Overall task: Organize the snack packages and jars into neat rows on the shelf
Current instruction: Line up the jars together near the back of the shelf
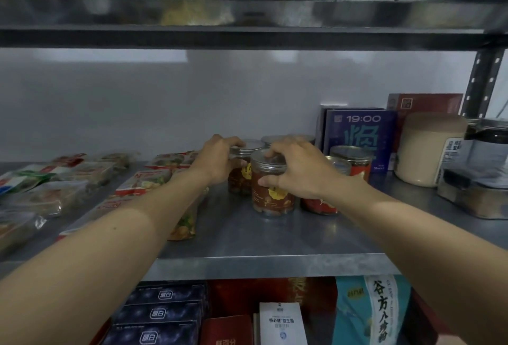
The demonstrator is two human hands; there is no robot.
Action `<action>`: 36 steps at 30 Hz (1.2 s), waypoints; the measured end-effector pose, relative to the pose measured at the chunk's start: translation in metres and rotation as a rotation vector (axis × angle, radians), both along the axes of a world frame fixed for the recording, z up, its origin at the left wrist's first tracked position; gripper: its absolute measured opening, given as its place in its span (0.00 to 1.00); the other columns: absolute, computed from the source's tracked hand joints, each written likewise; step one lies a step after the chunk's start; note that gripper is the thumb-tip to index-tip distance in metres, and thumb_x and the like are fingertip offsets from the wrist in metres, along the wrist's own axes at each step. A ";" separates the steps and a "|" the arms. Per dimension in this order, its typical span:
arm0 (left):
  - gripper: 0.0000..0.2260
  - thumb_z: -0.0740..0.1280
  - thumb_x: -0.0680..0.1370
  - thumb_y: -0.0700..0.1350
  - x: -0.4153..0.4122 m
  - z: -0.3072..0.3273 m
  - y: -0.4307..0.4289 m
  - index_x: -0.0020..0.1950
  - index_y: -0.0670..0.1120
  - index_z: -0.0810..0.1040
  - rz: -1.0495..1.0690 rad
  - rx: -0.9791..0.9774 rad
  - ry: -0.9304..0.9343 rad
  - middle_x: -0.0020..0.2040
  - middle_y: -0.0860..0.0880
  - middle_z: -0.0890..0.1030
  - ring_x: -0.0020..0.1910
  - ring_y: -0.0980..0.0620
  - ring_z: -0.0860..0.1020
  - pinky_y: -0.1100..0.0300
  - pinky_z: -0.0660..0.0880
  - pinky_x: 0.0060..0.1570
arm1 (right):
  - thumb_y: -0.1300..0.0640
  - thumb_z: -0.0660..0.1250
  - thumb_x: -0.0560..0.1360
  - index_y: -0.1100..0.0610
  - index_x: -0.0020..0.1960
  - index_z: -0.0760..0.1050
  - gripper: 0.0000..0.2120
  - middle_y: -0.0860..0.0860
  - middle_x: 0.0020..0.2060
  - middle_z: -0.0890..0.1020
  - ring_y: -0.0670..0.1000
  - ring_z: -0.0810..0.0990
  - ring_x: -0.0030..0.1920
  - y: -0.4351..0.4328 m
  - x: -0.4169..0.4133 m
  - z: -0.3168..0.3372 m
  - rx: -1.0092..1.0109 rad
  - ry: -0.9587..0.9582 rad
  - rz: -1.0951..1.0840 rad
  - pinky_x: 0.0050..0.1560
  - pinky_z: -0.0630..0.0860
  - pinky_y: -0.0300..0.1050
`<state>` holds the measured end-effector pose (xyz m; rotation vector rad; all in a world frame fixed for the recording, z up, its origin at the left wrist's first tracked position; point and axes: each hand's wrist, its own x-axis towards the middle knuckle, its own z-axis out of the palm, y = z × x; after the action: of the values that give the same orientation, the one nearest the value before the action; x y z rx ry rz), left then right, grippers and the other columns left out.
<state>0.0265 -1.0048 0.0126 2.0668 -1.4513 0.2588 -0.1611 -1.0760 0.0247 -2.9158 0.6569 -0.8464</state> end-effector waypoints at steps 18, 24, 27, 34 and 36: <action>0.18 0.69 0.76 0.41 0.003 0.002 -0.024 0.66 0.45 0.75 -0.044 -0.001 0.029 0.61 0.39 0.73 0.60 0.40 0.74 0.55 0.70 0.61 | 0.39 0.71 0.71 0.51 0.62 0.73 0.25 0.51 0.56 0.76 0.52 0.69 0.60 -0.002 0.001 -0.005 -0.022 0.010 0.006 0.56 0.68 0.46; 0.25 0.67 0.78 0.42 0.005 0.000 -0.013 0.74 0.48 0.66 -0.087 0.054 0.116 0.70 0.42 0.71 0.68 0.43 0.70 0.50 0.67 0.68 | 0.37 0.70 0.70 0.52 0.61 0.74 0.26 0.51 0.54 0.77 0.52 0.70 0.59 0.004 -0.002 -0.003 -0.030 0.006 0.008 0.54 0.68 0.46; 0.26 0.65 0.78 0.38 0.000 -0.003 0.005 0.75 0.49 0.65 -0.096 -0.040 0.141 0.71 0.43 0.69 0.67 0.44 0.70 0.54 0.67 0.68 | 0.36 0.70 0.70 0.52 0.61 0.75 0.27 0.52 0.56 0.77 0.53 0.69 0.61 0.009 -0.004 -0.004 -0.029 -0.020 -0.003 0.55 0.67 0.46; 0.39 0.71 0.61 0.37 -0.022 -0.011 0.054 0.70 0.57 0.69 -0.425 0.033 0.502 0.66 0.52 0.75 0.65 0.53 0.73 0.52 0.73 0.62 | 0.36 0.72 0.68 0.52 0.61 0.76 0.28 0.52 0.57 0.76 0.51 0.68 0.61 0.019 -0.002 -0.009 -0.003 -0.096 0.022 0.53 0.64 0.44; 0.40 0.78 0.64 0.39 -0.027 -0.016 0.059 0.71 0.57 0.66 -0.435 0.047 0.476 0.64 0.55 0.75 0.64 0.56 0.74 0.54 0.73 0.63 | 0.36 0.71 0.68 0.52 0.62 0.76 0.28 0.52 0.57 0.77 0.51 0.67 0.59 0.021 -0.003 -0.011 0.001 -0.116 0.038 0.53 0.65 0.44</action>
<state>-0.0004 -0.9456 -0.0033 1.6349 -1.5514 -0.4167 -0.1636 -1.0545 0.0138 -2.8421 0.5907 -1.0008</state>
